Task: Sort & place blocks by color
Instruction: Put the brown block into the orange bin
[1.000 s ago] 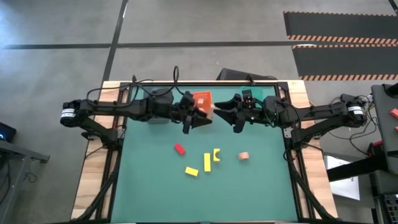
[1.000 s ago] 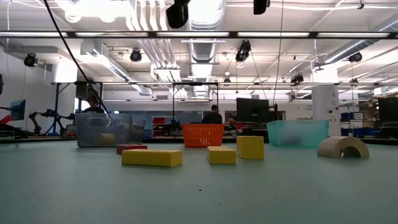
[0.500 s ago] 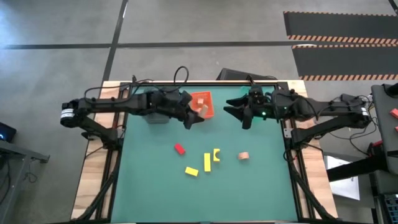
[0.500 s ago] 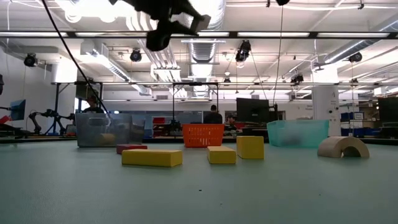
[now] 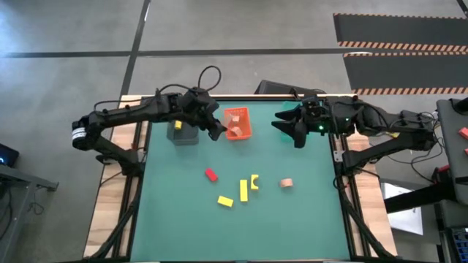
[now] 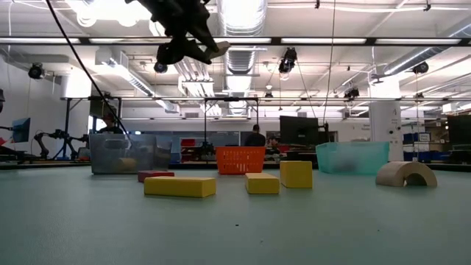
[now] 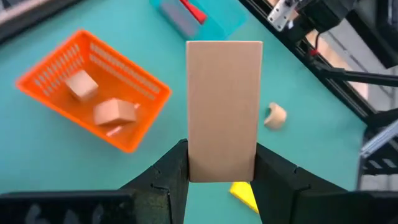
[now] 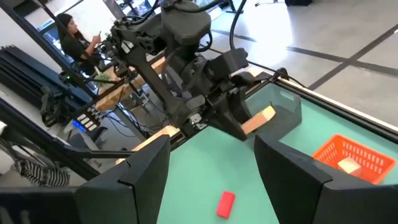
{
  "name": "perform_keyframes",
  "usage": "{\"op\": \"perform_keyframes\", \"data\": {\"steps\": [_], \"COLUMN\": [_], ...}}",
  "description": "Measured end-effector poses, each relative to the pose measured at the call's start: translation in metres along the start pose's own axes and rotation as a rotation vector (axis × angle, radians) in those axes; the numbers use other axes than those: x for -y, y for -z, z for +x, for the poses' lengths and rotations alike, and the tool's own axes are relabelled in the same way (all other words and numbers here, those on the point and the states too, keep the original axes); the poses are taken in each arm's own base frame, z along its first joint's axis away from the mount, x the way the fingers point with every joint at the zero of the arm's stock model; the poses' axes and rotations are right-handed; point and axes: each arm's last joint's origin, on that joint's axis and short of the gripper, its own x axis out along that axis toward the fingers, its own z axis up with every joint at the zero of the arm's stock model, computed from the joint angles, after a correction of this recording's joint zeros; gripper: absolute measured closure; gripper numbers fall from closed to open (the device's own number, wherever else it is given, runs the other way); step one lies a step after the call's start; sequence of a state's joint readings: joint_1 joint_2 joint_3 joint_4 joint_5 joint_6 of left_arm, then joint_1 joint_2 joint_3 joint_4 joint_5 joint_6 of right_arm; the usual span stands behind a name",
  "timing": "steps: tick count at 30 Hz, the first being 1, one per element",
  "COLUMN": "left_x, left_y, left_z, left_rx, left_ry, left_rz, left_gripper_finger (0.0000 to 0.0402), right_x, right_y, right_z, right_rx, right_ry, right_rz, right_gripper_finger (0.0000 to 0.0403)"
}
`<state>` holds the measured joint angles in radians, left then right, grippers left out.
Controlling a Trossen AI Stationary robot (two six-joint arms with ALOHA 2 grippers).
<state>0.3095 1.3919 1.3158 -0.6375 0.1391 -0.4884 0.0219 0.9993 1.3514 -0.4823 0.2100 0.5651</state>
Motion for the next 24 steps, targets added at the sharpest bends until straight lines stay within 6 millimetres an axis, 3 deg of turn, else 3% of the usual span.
{"op": "perform_keyframes", "data": {"steps": [7, 14, 24], "left_x": [0.006, 0.007, -0.041], "left_y": [-0.019, -0.037, -0.036], "left_z": [0.012, 0.056, 0.122], "left_rx": [-0.017, -0.188, -0.342], "left_ry": [-0.029, -0.074, -0.143], "left_rz": [0.126, 0.413, 0.501], "left_gripper_finger": [0.0279, 0.0279, 0.0279], "right_x": [0.0, 0.0, 0.0], "right_y": [-0.001, -0.001, -0.001], "right_z": [-0.004, -0.004, -0.004], "right_rx": [0.006, 0.004, 0.002], "right_ry": [-0.004, -0.003, -0.001], "right_rz": [0.002, 0.002, 0.004], "right_gripper_finger": [0.0179, 0.0179, 0.0179]}}
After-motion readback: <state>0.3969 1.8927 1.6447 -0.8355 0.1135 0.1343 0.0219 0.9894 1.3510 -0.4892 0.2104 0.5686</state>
